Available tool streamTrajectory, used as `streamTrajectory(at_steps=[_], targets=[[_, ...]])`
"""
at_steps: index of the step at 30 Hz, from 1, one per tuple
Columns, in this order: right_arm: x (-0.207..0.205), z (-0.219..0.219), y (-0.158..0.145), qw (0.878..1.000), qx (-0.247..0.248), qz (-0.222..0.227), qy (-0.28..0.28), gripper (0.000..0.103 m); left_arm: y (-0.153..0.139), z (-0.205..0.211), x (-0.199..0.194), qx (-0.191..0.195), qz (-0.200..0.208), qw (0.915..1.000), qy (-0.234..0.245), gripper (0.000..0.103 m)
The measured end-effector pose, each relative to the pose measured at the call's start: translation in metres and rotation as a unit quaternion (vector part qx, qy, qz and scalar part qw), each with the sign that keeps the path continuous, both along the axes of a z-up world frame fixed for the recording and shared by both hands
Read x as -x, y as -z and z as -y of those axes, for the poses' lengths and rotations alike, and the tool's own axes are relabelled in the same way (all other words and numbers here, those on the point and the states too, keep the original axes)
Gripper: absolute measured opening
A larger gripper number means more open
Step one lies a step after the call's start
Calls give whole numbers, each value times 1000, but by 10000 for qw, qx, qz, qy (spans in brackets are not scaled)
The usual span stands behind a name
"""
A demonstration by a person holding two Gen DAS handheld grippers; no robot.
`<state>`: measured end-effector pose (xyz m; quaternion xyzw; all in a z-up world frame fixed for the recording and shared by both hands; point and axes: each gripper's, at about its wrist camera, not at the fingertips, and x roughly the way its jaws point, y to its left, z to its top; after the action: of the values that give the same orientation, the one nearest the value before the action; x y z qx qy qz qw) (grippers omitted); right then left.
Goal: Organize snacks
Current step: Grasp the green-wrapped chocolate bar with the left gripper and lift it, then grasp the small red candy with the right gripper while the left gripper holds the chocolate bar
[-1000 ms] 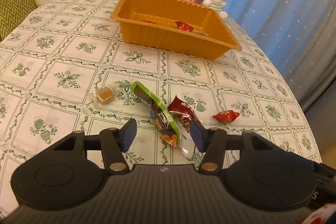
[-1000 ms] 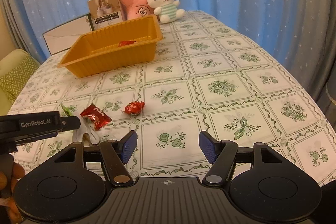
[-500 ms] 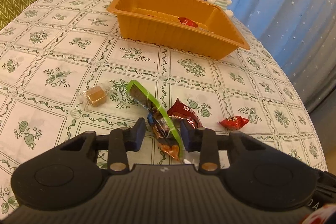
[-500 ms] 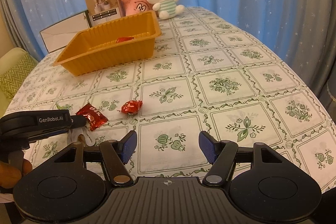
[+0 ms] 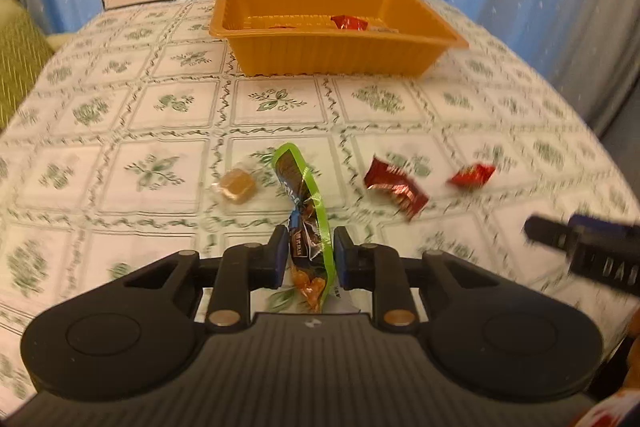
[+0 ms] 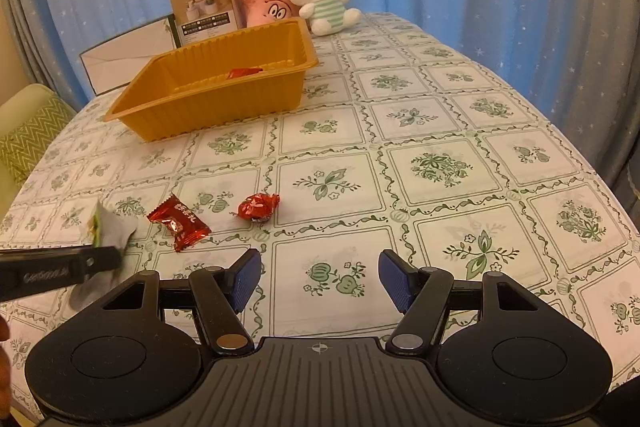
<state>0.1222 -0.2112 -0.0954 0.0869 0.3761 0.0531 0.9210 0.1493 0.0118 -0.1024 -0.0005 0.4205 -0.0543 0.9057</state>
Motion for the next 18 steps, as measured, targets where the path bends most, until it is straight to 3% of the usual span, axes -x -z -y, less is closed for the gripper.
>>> streamTrajectory(at_steps=[7, 18], targets=[[-4, -7, 1, 10000, 27, 11, -71, 66, 5, 5, 3, -420, 158, 9987, 221, 21], [-24, -15, 2, 9997, -32, 114, -199, 66, 10, -2, -7, -265, 64, 9994, 195, 24]])
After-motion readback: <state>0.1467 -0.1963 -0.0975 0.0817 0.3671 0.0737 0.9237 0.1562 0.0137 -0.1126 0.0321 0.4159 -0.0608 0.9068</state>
